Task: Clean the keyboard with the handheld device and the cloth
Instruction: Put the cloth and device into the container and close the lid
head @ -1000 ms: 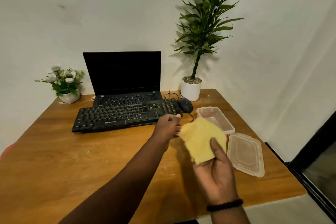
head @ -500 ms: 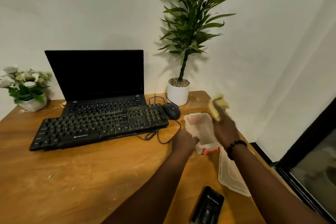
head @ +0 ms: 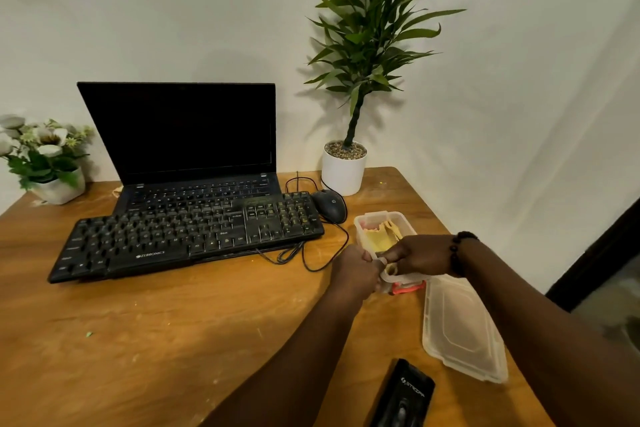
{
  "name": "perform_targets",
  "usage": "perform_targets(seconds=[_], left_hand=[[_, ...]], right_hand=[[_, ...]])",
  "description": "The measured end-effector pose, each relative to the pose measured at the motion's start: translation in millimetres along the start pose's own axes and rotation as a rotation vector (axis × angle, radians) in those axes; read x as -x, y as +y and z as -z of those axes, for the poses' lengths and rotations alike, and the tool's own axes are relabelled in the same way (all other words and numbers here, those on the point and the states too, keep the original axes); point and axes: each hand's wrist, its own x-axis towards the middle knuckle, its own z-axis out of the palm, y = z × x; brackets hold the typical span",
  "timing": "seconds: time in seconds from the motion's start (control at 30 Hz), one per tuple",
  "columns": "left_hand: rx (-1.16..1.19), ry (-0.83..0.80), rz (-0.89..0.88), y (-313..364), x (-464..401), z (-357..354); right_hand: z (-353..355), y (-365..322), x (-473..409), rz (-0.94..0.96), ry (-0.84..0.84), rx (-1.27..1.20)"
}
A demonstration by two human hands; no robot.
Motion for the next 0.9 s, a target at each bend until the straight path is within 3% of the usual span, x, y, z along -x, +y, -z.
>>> perform_targets(seconds=[0.07,0.1,0.17,0.2,0.3,0.47,0.63,0.8,0.9], left_hand=[[0.022,-0.021,0.005,0,0,0],[0.029,-0.030,0.007,0,0,0],[0.028,-0.039,0.003,-1,-1,0],[0.026,-0.043,-0.001,-1,0,1],[0.013,-0.062,-0.009,-2,-1,2],[0.091,-0.079,0.017,-3,-1,0],[0.181,-0.070,0.103,7,6,-3],[0.162,-0.026,0.071,1,22,6],[-0.029,-0.013,0.000,-13,36,20]], right_hand=[[6,-6,5,0.017,0.066,-0.048],[9,-10,4,0.016,0.184,-0.063],[10,-14,-6,-0.045,0.430,0.085],[8,-15,-12,-0.078,0.460,0.217],[-9,-11,-35,-0.130,0.327,0.468],[-9,4,-40,-0.146,0.339,0.444],[-9,10,-30,-0.137,0.390,0.263],[-23,-13,16,0.020,0.970,-0.120],[-61,-29,57,0.082,0.942,-0.224]])
